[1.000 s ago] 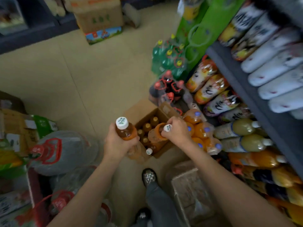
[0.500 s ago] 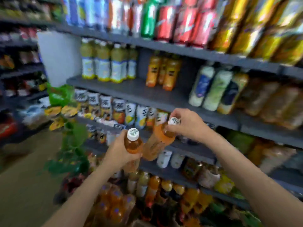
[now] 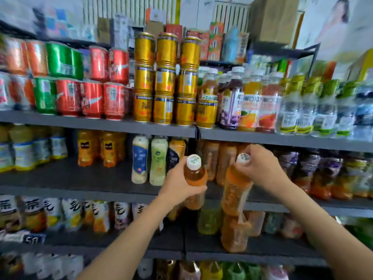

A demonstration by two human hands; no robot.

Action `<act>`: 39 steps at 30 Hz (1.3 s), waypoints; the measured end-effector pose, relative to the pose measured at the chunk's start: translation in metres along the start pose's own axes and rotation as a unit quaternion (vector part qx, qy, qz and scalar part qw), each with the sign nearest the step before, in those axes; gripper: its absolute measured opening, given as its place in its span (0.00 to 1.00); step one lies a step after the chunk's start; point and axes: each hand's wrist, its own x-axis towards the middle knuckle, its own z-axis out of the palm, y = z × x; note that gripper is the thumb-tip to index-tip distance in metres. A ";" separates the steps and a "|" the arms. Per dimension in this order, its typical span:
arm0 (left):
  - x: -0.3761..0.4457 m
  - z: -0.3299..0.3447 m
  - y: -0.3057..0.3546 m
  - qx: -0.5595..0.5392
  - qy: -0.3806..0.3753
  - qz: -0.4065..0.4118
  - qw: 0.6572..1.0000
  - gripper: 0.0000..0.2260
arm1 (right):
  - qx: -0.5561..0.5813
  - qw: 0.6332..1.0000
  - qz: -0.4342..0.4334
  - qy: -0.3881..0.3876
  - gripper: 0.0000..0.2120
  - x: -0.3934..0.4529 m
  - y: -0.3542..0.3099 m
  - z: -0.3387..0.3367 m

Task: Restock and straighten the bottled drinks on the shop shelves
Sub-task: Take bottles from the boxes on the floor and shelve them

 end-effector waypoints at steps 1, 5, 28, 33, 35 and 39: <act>0.013 0.013 0.002 0.007 0.009 0.002 1.000 0.36 | 0.012 1.000 -0.013 0.013 0.16 0.010 0.012 0.002; 0.052 0.050 0.002 0.035 0.044 0.004 0.998 0.32 | 0.072 0.995 -0.051 0.042 0.15 0.041 0.048 0.025; 0.146 0.090 -0.020 0.027 0.090 -0.108 0.990 0.36 | 0.298 0.947 0.063 -0.099 0.35 0.080 0.096 0.130; 0.159 0.095 -0.018 0.042 0.097 -0.129 0.986 0.36 | 0.222 0.966 0.132 -0.013 0.27 0.083 0.098 0.149; 0.160 0.102 -0.023 0.055 0.100 -0.136 0.984 0.37 | 0.205 0.967 0.149 -0.003 0.28 0.086 0.097 0.151; 0.138 0.131 -0.065 0.144 0.044 -0.203 0.968 0.29 | 0.178 0.972 0.148 -0.043 0.30 0.079 0.099 0.160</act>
